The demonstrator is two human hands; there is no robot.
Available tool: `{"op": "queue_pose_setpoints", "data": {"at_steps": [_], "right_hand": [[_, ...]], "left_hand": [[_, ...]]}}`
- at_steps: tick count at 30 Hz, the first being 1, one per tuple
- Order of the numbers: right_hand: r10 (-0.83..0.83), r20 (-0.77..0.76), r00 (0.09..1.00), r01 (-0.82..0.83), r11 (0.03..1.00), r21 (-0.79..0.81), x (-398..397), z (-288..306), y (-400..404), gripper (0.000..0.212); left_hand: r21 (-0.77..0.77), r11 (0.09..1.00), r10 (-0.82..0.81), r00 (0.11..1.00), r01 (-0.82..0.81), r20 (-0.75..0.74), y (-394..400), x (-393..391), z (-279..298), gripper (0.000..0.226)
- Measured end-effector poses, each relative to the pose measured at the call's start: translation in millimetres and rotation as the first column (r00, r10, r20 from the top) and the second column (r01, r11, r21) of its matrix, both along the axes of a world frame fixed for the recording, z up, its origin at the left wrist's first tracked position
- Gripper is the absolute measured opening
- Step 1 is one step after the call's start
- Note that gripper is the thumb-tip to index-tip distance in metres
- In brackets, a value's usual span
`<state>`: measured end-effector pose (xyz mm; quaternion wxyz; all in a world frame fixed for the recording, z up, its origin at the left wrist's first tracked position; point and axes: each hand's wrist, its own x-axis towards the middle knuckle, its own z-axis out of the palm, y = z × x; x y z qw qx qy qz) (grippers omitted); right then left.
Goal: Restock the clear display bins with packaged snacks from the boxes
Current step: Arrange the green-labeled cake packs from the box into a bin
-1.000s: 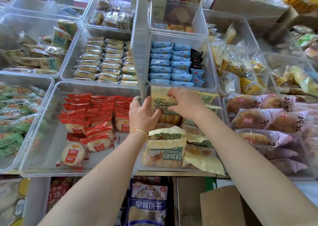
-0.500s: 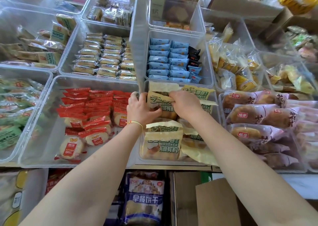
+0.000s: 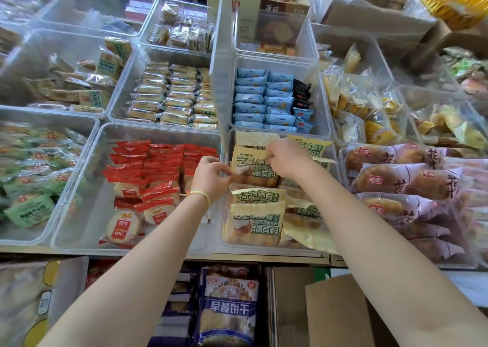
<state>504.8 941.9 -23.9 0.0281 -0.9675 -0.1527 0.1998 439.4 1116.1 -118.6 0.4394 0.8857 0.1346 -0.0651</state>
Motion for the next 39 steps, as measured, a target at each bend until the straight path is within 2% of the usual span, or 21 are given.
{"op": "queue_pose_setpoints", "data": {"at_steps": [4, 7, 9, 12, 14, 17, 18, 19, 20, 22, 23, 25, 28, 32, 35, 37, 39], "right_hand": [[0.029, 0.010, 1.000, -0.029, 0.998, -0.058, 3.6, 4.8, 3.8, 0.025], [0.106, 0.001, 0.994, -0.104, 0.978, -0.180, 1.4, -3.6, 7.6, 0.014], [0.131, -0.013, 0.991, -0.131, 0.969, -0.208, 1.6, -8.0, 7.6, 0.022], [0.139, 0.042, 0.989, -0.128, 0.972, -0.197, 1.8, -10.6, 7.1, 0.008], [0.098, 0.118, 0.988, -0.088, 0.992, -0.089, -0.9, -11.6, 2.9, 0.008], [-0.024, 0.304, 0.952, -0.056, 0.967, 0.250, -17.6, 2.2, -8.1, 0.017], [-0.065, 0.309, 0.949, -0.049, 0.936, 0.348, -26.0, 9.4, -12.0, 0.015], [-0.084, 0.239, 0.967, -0.023, 0.910, 0.414, -34.4, 16.4, -16.5, 0.015], [-0.082, 0.096, 0.992, 0.031, 0.896, 0.444, -42.4, 22.5, -20.0, 0.019], [-0.045, -0.192, 0.980, 0.114, 0.922, 0.370, -54.6, 23.4, -24.1, 0.023], [-0.038, -0.246, 0.969, 0.113, 0.947, 0.301, -57.9, 18.8, -25.7, 0.022], [-0.056, -0.186, 0.981, 0.086, 0.984, 0.157, -59.6, 5.6, -27.3, 0.010], [-0.059, -0.064, 0.996, 0.064, 0.995, 0.082, -57.8, -4.8, -23.2, 0.023], [-0.041, 0.062, 0.997, 0.032, 0.990, 0.135, -57.4, -9.5, -16.3, 0.021], [-0.120, 0.024, 0.992, 0.113, 0.972, 0.206, -60.4, -15.3, -23.1, 0.022], [-0.166, -0.004, 0.986, 0.163, 0.962, 0.217, -64.7, -15.0, -32.9, 0.019], [-0.199, 0.069, 0.978, 0.175, 0.951, 0.256, -74.0, -13.1, -43.2, 0.024]], "left_hand": [[0.023, 1.000, -0.009, 1.000, 0.009, 0.000, 1.8, 0.2, -0.2, 0.012], [0.049, 0.998, -0.028, 1.000, 0.028, -0.006, 0.9, -0.9, -3.0, 0.014], [0.064, 0.997, -0.048, 0.999, 0.049, -0.013, 1.6, -1.3, -3.7, 0.016], [0.047, 0.998, -0.042, 0.999, 0.043, -0.024, 1.6, -0.6, -0.8, 0.015], [0.038, 0.999, -0.028, 0.999, 0.029, -0.029, 1.1, -2.2, 4.8, 0.011], [0.044, 0.998, -0.044, 0.999, 0.044, -0.004, 7.9, -15.2, 21.9, 0.023], [0.019, 0.995, -0.093, 0.996, 0.093, -0.011, 11.9, -21.5, 28.9, 0.025], [-0.033, 0.987, -0.161, 0.986, 0.160, -0.043, 15.1, -28.2, 34.5, 0.026], [-0.101, 0.969, -0.234, 0.968, 0.225, -0.090, 16.6, -34.4, 39.4, 0.028], [-0.193, 0.938, -0.317, 0.937, 0.288, -0.145, 14.6, -43.9, 43.9, 0.033], [-0.194, 0.941, -0.305, 0.942, 0.276, -0.138, 12.1, -46.1, 43.0, 0.035], [-0.139, 0.963, -0.244, 0.964, 0.229, -0.101, 6.7, -47.0, 41.3, 0.037], [-0.049, 0.974, -0.226, 0.969, 0.222, -0.100, 1.4, -44.7, 38.6, 0.039], [-0.039, 0.988, -0.153, 0.977, 0.149, -0.147, 0.8, -37.3, 38.5, 0.018], [-0.007, 0.992, -0.126, 0.985, 0.127, -0.115, 0.0, -38.7, 41.0, 0.013], [-0.050, 0.997, -0.065, 0.995, 0.062, -0.074, -2.9, -44.9, 39.5, 0.016], [-0.131, 0.991, 0.023, 0.999, -0.029, -0.048, -6.8, -51.3, 37.0, 0.023]]}}
